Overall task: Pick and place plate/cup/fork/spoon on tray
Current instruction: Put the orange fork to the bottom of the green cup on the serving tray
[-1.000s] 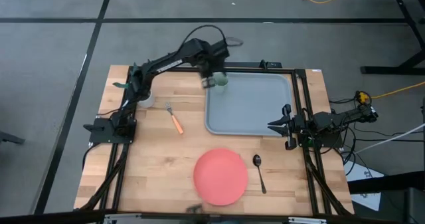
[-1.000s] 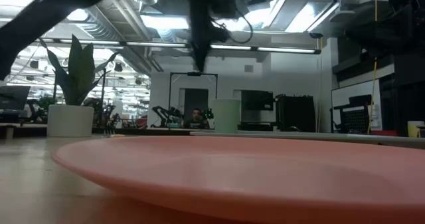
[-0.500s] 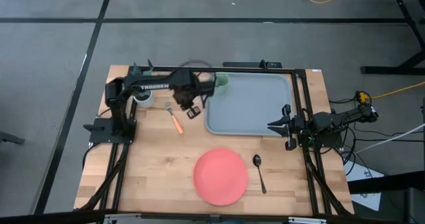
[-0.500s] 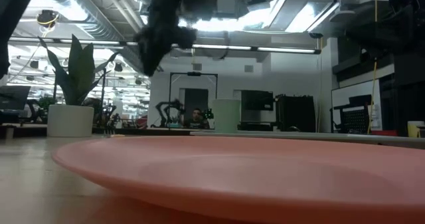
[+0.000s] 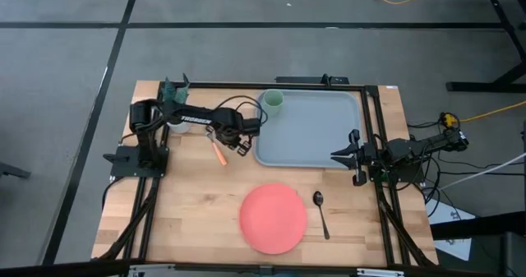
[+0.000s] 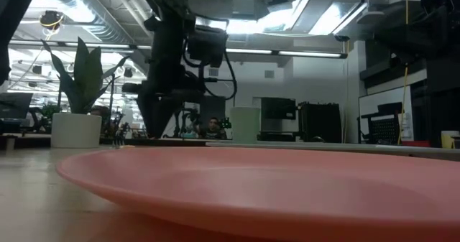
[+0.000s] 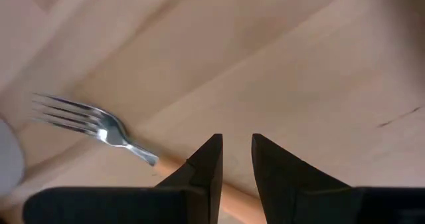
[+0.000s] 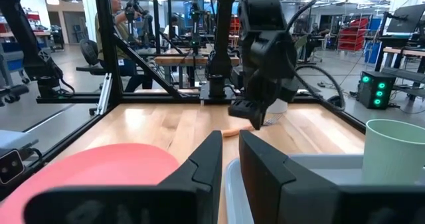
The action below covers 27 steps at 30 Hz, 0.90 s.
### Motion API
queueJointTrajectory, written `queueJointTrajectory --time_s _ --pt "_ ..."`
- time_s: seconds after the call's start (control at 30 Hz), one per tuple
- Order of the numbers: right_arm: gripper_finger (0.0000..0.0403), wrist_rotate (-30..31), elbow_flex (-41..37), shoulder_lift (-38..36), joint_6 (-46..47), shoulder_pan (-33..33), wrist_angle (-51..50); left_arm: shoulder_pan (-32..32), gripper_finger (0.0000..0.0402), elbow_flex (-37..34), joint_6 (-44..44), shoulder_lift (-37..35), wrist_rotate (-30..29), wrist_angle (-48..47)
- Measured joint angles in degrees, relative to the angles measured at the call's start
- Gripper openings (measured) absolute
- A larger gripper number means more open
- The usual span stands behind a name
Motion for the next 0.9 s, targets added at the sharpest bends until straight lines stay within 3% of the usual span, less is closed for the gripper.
queueJointTrajectory --time_s 0.53,0.9 --pt "0.0057 -0.02 -0.02 0.0 -0.02 0.02 0.0 -8.08 0.0075 -3.69 -4.51 0.32 4.9 0.23" --pt "0.0057 -0.04 -0.02 0.0 0.0 0.0 0.0 -10.16 0.0075 -3.73 -10.43 -0.05 8.11 -10.16"
